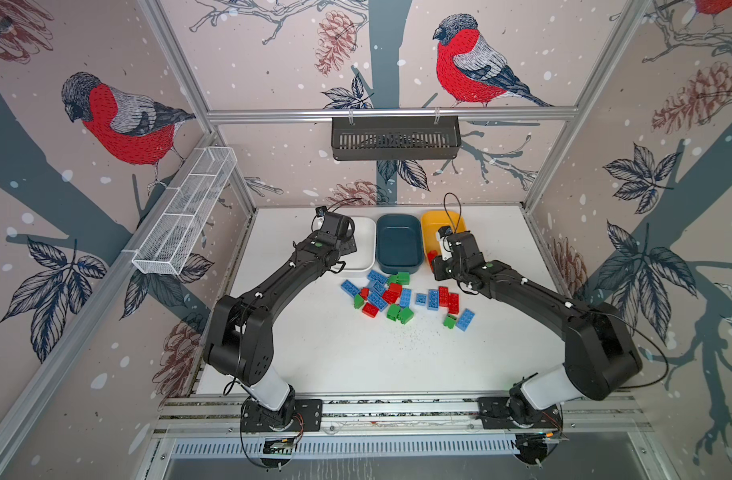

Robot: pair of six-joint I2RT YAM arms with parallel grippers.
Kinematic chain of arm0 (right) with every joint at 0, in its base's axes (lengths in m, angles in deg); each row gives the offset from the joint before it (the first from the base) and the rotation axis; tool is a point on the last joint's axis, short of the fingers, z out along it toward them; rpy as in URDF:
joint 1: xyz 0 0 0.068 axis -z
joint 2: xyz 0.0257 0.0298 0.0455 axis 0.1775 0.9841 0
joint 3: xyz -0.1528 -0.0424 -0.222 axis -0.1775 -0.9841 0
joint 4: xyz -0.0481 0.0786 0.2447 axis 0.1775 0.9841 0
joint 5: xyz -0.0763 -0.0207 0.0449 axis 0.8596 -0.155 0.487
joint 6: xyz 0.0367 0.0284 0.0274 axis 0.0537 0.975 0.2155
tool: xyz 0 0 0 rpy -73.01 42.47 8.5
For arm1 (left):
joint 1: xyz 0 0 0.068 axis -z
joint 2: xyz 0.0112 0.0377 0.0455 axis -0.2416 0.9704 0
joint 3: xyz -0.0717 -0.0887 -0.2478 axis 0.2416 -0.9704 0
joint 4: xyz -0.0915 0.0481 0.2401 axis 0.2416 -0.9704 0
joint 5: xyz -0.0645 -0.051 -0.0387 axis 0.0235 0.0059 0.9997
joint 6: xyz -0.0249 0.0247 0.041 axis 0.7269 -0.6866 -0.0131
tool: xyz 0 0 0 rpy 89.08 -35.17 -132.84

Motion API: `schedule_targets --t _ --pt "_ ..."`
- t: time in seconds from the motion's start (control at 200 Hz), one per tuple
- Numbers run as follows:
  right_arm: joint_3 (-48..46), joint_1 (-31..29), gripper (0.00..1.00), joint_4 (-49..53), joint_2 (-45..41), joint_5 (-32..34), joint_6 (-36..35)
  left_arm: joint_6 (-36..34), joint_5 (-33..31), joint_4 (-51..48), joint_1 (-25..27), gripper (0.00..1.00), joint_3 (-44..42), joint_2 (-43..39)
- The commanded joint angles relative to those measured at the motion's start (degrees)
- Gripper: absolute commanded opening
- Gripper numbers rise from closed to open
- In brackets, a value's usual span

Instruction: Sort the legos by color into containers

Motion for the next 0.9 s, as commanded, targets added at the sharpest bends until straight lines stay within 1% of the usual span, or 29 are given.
schedule_targets --t 0.0,0.12,0.24,0.35,0.42,0.515,0.58,0.735,0.84,0.86,0.895 --pt "0.65 3.92 0.20 -7.57 1.98 1.08 4.88 -3.93 6.86 9.01 0.48 0.97 -2.66 -2.20" --pt "4.81 6.22 0.21 -7.11 7.78 1.84 4.50 -7.20 11.27 14.34 1.83 0.97 -6.06 -3.85" --pt "9.22 7.53 0.22 -5.92 13.85 1.92 4.08 -11.36 15.96 18.49 3.90 0.97 -8.29 -3.75" --pt "13.70 7.59 0.27 -3.19 18.33 4.31 4.64 -15.78 18.66 20.43 6.86 0.97 -8.45 -2.40" --pt "14.97 7.67 0.35 -3.14 19.21 5.34 4.85 -18.74 19.96 20.77 9.12 0.97 -7.77 -1.04" --pt "16.80 7.83 0.49 -1.87 19.18 5.94 4.71 -22.85 22.16 20.42 12.14 0.97 -6.34 1.78" --pt "17.30 7.77 0.56 -1.19 18.22 5.78 4.17 -25.72 24.64 19.64 14.06 0.97 -5.18 3.80" --pt "15.12 7.72 0.67 -0.03 14.38 4.76 3.96 -34.65 30.83 17.23 19.09 0.97 -3.15 8.06" --pt "12.67 7.75 0.73 1.54 10.50 4.30 3.97 -41.92 34.52 18.17 21.76 0.97 -4.81 9.37" --pt "12.02 7.73 0.77 1.88 9.44 4.23 3.93 -43.34 34.82 18.35 22.26 0.97 -5.28 9.54" --pt "11.00 7.69 0.80 1.97 8.04 4.04 4.01 -45.66 34.76 18.63 23.08 0.97 -5.85 9.72"
